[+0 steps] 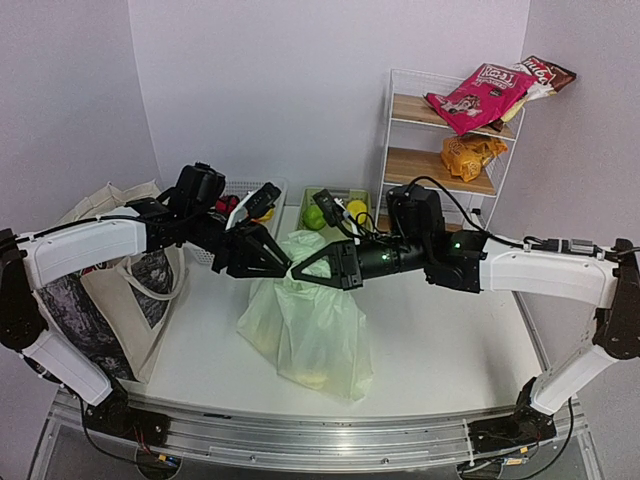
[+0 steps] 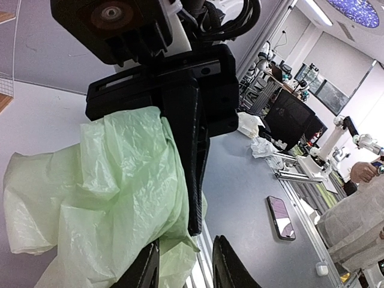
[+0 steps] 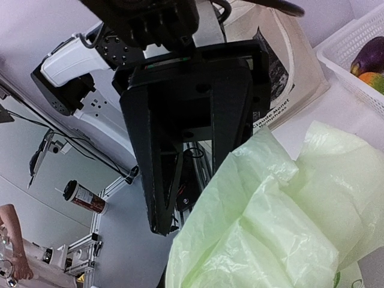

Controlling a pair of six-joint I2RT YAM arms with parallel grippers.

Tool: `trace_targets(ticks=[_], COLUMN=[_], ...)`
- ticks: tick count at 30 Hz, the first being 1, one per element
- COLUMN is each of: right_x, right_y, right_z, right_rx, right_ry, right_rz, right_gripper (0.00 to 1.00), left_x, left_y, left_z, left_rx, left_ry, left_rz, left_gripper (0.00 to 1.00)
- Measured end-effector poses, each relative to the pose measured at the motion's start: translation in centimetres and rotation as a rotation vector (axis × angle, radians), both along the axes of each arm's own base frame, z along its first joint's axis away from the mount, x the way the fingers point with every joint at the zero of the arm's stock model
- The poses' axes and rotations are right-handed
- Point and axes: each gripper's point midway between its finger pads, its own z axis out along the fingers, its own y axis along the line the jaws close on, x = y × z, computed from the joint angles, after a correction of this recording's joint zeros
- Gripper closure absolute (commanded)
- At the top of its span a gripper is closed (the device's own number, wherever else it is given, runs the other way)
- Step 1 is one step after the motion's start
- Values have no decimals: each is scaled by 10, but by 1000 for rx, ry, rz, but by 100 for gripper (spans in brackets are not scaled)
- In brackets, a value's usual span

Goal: Place the mixed food into the grocery bags and tie them

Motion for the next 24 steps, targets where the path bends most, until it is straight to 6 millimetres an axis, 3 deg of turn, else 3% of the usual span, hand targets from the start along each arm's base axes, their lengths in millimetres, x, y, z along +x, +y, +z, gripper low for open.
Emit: trace_targets(ticks=[4,10,15,19,22,24], right_x=[-4,-6,-4,-3,-1,1], right_y=[0,1,1,1,1,0], right_z=[1,1,1,0,-1,-1], right_rx=[6,10,8,5,3,2], right_ry=[-33,-56,-61,-61,-61,-62], right_rz=[27,46,35,27,20,13], right_gripper=[100,100,100,100,100,100], left_x=[-7,-11,-8,-5,-3,-2], left_y=[1,0,-3,-5,-6,-6], left_z=[-2,-4,-5,-6,-7,-8], left_rx=[-2,1,15,21,24,28], left_ry=[4,4,-15,-37,-39,-39], left_rz=[-32,-47,-28,-12,-8,-7], left_gripper=[77,75,90,88,99,100])
